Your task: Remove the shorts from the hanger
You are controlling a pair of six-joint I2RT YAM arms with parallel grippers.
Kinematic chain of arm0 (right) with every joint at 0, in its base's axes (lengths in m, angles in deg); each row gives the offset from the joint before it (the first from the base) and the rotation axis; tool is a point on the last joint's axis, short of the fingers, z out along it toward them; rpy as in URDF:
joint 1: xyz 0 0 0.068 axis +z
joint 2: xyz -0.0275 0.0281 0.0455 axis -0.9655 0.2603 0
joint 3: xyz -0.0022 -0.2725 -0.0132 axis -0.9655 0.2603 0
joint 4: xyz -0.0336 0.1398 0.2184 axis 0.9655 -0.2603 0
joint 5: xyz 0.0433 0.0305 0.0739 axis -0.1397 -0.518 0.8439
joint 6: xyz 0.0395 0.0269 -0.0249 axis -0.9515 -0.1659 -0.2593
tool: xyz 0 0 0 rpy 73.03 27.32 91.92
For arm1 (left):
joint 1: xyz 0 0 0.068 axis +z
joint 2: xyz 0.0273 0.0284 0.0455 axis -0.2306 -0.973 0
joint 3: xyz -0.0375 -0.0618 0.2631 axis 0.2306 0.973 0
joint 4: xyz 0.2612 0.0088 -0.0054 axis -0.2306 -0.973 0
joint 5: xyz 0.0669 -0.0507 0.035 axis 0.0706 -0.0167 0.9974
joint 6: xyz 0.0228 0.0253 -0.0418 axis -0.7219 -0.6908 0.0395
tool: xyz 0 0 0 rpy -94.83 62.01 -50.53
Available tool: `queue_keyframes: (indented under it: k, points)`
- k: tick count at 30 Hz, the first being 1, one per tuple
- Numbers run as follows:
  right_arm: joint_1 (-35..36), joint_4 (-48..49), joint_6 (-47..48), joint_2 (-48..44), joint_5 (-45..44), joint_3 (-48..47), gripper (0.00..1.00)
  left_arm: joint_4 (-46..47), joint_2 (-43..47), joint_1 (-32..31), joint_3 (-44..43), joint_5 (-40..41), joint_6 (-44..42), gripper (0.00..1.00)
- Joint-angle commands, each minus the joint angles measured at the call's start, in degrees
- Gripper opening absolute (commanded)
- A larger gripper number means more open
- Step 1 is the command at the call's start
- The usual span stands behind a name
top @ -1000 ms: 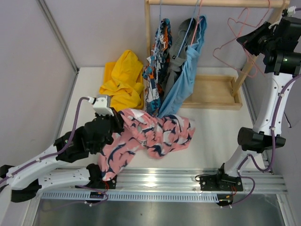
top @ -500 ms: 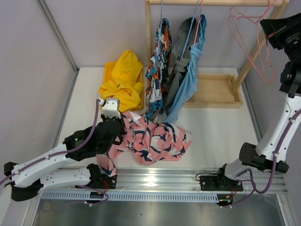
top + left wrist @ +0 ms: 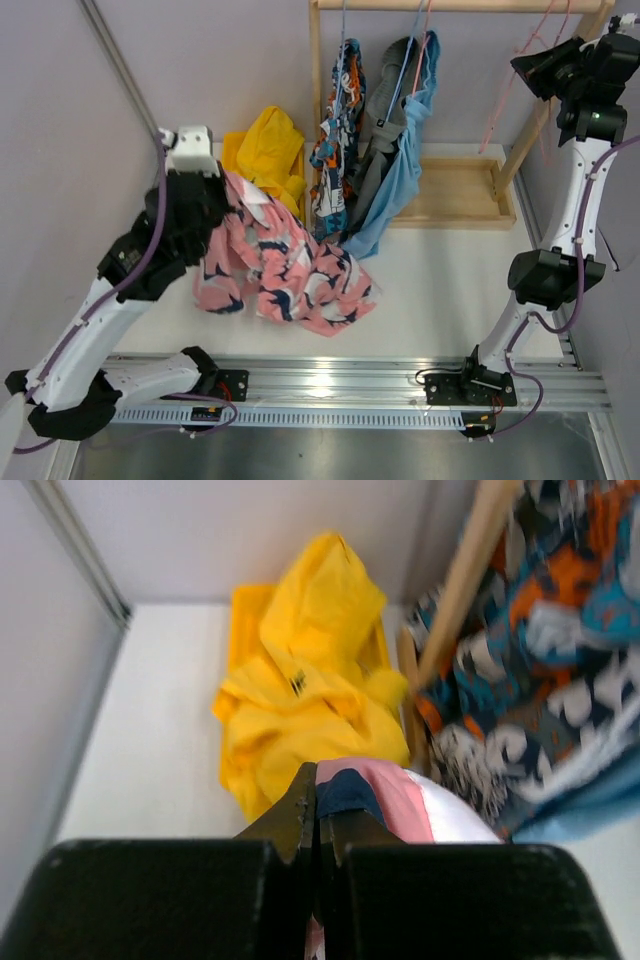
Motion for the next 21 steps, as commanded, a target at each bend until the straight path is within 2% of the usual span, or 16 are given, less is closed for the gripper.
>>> queue_keyframes:
  k: [1, 4, 5, 7, 8, 10, 11, 12, 13, 14, 15, 16, 20, 21]
  points:
    - [0.7, 2.7, 1.7, -2.9, -0.8, 1.1, 0.0, 5.8, -6.2, 9.1, -14.5, -7.3, -10.7, 0.0]
    - [0.7, 2.8, 1.7, -3.8, -0.7, 3.2, 0.0, 4.2, -15.6, 15.5, -24.8, -11.5, -13.4, 0.0]
    - [0.6, 3.0, 1.7, -5.1, -0.6, 4.1, 0.0, 3.9, -18.2, 16.7, -32.6, -12.1, -13.8, 0.0]
    - [0.5, 3.8, 1.9, -6.6, -0.5, 7.3, 0.0, 2.9, -25.2, 19.7, -37.2, -14.3, -14.9, 0.0]
    - [0.5, 4.4, 1.9, -8.4, -0.3, 8.7, 0.0, 2.5, -27.6, 20.8, -43.7, -15.1, -14.7, 0.0]
    - [0.2, 5.3, 1.9, -10.3, 0.3, 12.9, 0.0, 0.9, -34.7, 25.3, -49.9, -19.1, -12.1, 0.0]
    - [0.2, 5.9, 1.8, -11.3, 0.5, 14.6, 0.06, 0.3, -37.1, 26.9, -53.5, -20.8, -11.3, 0.0]
    - [0.1, 6.7, 1.7, -13.2, 1.0, 16.3, 0.32, 0.3, -39.4, 29.3, -55.5, -22.3, -9.6, 0.0]
    - [0.0, 8.0, 1.4, -14.3, 1.2, 18.2, 0.47, 1.6, -43.4, 30.0, -56.2, -24.9, -8.8, 0.0]
    - [-0.1, 8.6, 1.4, -15.3, 1.4, 21.6, 0.67, 2.4, -45.2, 30.6, -56.7, -25.7, -8.6, 0.0]
    - [-0.1, 9.0, 1.4, -17.2, 1.5, 23.2, 0.93, 3.3, -46.9, 31.2, -57.8, -26.2, -8.7, 0.0]
    - [0.0, 9.6, 1.5, -18.1, 1.8, 24.6, 0.99, 4.1, -50.4, 31.5, -58.3, -26.9, -9.0, 0.0]
    - [1.2, 10.0, 2.4, -22.8, 2.5, 32.5, 0.99, 10.8, -58.9, 33.4, -61.1, -32.6, -7.7, 0.01]
    - [1.5, 10.1, 2.5, -24.0, 2.6, 33.9, 0.99, 11.5, -60.5, 34.1, -62.8, -33.9, -6.3, 0.09]
